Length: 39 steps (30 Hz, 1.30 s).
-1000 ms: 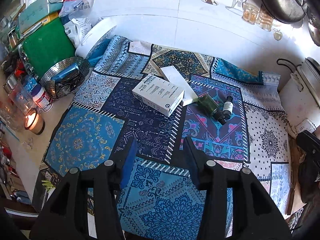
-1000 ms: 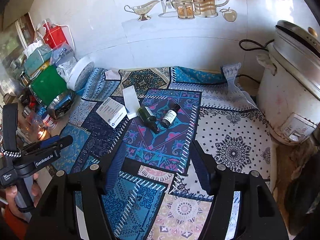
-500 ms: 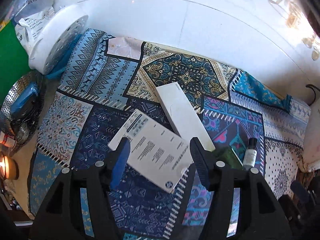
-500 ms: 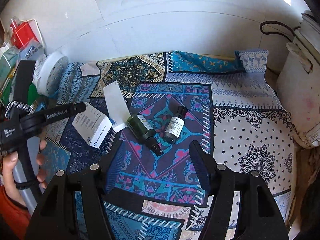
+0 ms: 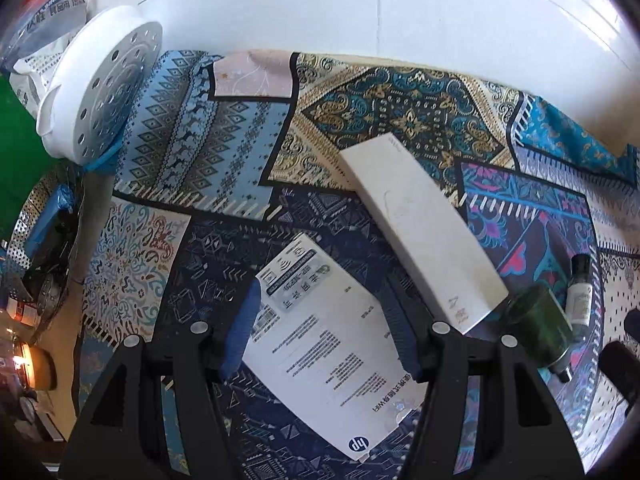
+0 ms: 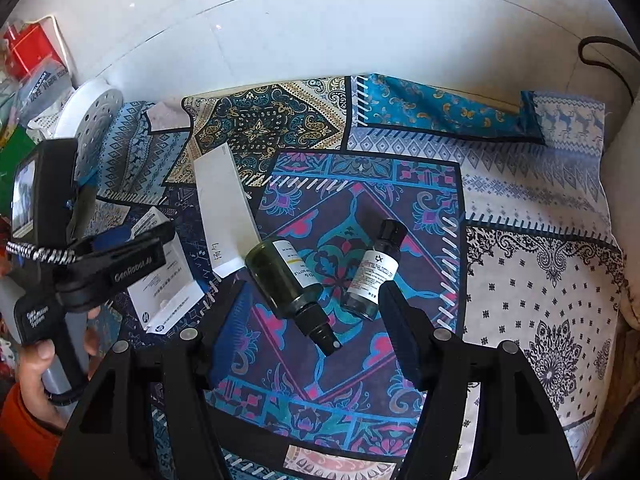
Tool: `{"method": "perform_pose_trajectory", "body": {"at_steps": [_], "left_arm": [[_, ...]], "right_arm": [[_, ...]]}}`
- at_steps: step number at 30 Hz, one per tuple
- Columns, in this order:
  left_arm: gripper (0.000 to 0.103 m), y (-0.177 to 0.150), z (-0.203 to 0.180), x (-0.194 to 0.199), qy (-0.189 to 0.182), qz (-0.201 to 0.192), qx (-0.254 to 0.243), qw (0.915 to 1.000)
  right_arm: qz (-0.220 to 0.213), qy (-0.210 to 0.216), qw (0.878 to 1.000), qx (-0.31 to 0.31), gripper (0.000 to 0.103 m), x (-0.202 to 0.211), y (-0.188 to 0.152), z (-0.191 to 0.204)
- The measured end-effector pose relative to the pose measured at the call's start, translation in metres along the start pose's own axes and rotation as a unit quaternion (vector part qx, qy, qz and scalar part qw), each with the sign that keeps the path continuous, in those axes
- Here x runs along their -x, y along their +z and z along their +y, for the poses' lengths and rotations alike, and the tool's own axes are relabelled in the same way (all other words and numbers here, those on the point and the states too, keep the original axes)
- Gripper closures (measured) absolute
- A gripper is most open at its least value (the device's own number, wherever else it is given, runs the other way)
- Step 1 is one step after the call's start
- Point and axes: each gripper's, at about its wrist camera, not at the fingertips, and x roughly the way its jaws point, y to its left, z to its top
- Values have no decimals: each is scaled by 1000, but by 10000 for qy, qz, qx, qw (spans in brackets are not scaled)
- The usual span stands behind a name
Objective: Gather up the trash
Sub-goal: 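Grasp the HP paper insert with left tool while right tool grasps the green bottle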
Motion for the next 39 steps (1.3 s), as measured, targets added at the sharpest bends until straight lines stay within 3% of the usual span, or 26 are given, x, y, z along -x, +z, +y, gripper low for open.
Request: {"method": "perform_pose_trajectory", "body": {"at_steps": [7, 10, 15, 18, 25, 30, 34, 39], "left_arm": [[42, -33, 31, 15, -149, 354, 138, 9992], [42, -44, 49, 22, -204, 521, 429, 9975], [40, -54, 72, 17, -837, 832, 1010, 9879], [40, -50, 75, 12, -1081, 897, 1109, 9839], [40, -36, 57, 1, -1362, 895, 757, 9837], [36, -27, 38, -2, -1419, 879, 387, 9852], [35, -23, 24, -5, -1581, 964, 153, 9826], [24, -23, 11, -12, -1532, 1059, 17, 9825]], "right_arm": [[136, 121, 9995, 257, 41, -15, 6, 8], [215, 172, 9990, 345, 41, -23, 9, 10], [348, 245, 9980, 471, 41, -39, 11, 14], [454, 263, 9973, 523, 41, -48, 12, 16], [758, 212, 9949, 627, 43, -64, 9, 22], [944, 181, 9930, 684, 56, -69, 1, 27], [860, 205, 9949, 486, 57, -64, -2, 26], [747, 221, 9966, 270, 57, -49, -7, 19]]}}
